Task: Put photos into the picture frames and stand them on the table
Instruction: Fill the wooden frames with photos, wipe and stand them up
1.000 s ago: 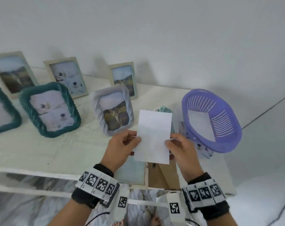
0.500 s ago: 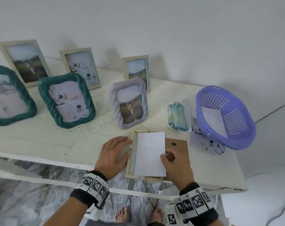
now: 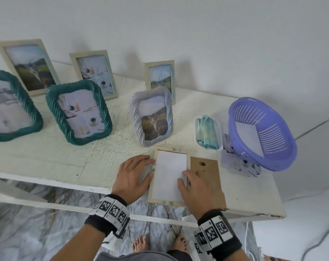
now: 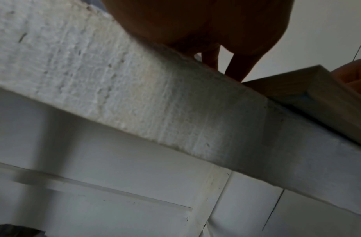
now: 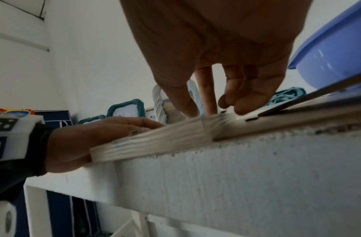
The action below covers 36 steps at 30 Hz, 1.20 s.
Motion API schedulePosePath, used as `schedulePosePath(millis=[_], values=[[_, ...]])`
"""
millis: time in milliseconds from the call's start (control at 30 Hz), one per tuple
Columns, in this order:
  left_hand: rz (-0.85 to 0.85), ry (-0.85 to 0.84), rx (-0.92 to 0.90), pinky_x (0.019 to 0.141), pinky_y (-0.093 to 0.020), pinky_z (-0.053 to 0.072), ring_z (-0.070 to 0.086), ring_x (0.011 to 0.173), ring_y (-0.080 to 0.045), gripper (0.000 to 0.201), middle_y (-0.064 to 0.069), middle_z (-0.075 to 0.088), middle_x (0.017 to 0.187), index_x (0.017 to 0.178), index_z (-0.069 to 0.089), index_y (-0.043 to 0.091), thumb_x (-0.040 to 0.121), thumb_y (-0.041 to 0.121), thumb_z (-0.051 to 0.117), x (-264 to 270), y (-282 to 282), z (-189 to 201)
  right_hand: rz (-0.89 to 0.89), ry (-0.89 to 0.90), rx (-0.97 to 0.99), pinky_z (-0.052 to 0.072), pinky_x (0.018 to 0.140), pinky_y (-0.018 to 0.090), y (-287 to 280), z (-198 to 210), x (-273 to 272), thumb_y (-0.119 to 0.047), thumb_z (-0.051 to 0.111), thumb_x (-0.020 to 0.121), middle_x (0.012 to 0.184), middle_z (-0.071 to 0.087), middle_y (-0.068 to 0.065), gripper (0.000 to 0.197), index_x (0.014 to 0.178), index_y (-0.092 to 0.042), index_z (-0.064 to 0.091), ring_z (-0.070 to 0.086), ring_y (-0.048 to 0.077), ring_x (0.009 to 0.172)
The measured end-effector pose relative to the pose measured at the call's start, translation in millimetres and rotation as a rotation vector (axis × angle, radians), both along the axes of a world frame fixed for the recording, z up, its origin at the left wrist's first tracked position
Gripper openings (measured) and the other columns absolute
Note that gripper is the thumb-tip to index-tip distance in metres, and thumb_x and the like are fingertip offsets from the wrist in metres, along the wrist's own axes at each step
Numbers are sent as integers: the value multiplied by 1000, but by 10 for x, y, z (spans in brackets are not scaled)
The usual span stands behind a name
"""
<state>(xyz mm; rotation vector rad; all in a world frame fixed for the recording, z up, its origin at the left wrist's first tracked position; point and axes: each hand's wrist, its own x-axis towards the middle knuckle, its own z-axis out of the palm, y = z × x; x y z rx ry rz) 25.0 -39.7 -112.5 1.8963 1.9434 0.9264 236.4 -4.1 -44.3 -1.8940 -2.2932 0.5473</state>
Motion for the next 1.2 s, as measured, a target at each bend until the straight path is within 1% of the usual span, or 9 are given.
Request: schedulePosePath(millis=[133, 233, 300, 467, 667, 833, 933, 1033, 1200], values=[[-1, -1, 7, 103, -32, 32, 46, 128, -10, 43, 14, 55, 134, 126, 61, 31, 91, 48, 45, -3, 2, -16, -80, -18, 164, 44, 71, 34, 41, 73, 206, -37, 49, 91, 99, 55, 2, 20, 100, -20, 55, 47, 22, 87], [3, -1, 14, 102, -32, 32, 46, 127, -10, 43, 14, 55, 134, 126, 61, 30, 90, 48, 45, 0, -2, -28, -118, -240, 107, 45, 81, 35, 48, 25, 396, -46, 47, 92, 119, 50, 8, 38, 116, -18, 52, 46, 26, 101], [4, 3, 18, 102, -33, 34, 47, 127, -10, 42, 14, 56, 133, 125, 61, 30, 90, 47, 46, -1, -3, -35, -120, -271, 46, 46, 87, 34, 24, -15, 499, -53, 43, 92, 126, 46, 7, 49, 128, -20, 46, 46, 26, 108], [6, 11, 26, 102, -34, 35, 48, 127, -11, 42, 13, 57, 132, 125, 61, 30, 90, 46, 45, 3, -1, -36, -105, -112, 34, 46, 87, 36, 14, -63, 649, -41, 55, 92, 119, 52, 7, 50, 137, -21, 47, 46, 26, 105], [3, 8, 15, 103, -31, 33, 47, 128, -11, 41, 14, 56, 133, 124, 61, 31, 90, 46, 46, -1, -2, -40, -171, 90, 148, 36, 78, 29, 82, 85, 819, -36, 70, 83, 98, 47, -2, 43, 122, -19, 62, 40, 19, 93], [12, -13, 30, 102, -30, 32, 48, 127, -9, 36, 15, 58, 130, 119, 61, 31, 88, 45, 47, 16, 7, -17, -44, 106, 271, 37, 74, 27, 2, 213, 511, -40, 72, 80, 96, 46, -5, 41, 116, -23, 64, 39, 17, 93], [19, -17, 29, 102, -30, 32, 47, 127, -8, 36, 16, 58, 130, 118, 61, 32, 88, 46, 47, 16, -1, -10, 2, 54, 192, 40, 75, 26, -40, 214, 230, -48, 63, 84, 104, 46, -5, 40, 118, -27, 60, 35, 15, 98], [16, -11, 22, 102, -30, 32, 46, 128, -7, 36, 17, 57, 130, 118, 61, 33, 89, 47, 47, 10, 1, -19, 21, -13, 104, 44, 82, 29, -46, 186, 18, -52, 54, 87, 113, 46, -2, 43, 123, -28, 55, 36, 17, 105], [15, -30, 22, 102, -31, 34, 46, 128, -7, 35, 17, 58, 130, 118, 62, 32, 89, 46, 48, 11, 8, -30, 50, -22, 112, 45, 83, 30, -74, 103, -132, -50, 52, 89, 114, 49, 1, 43, 125, -27, 53, 38, 19, 103]])
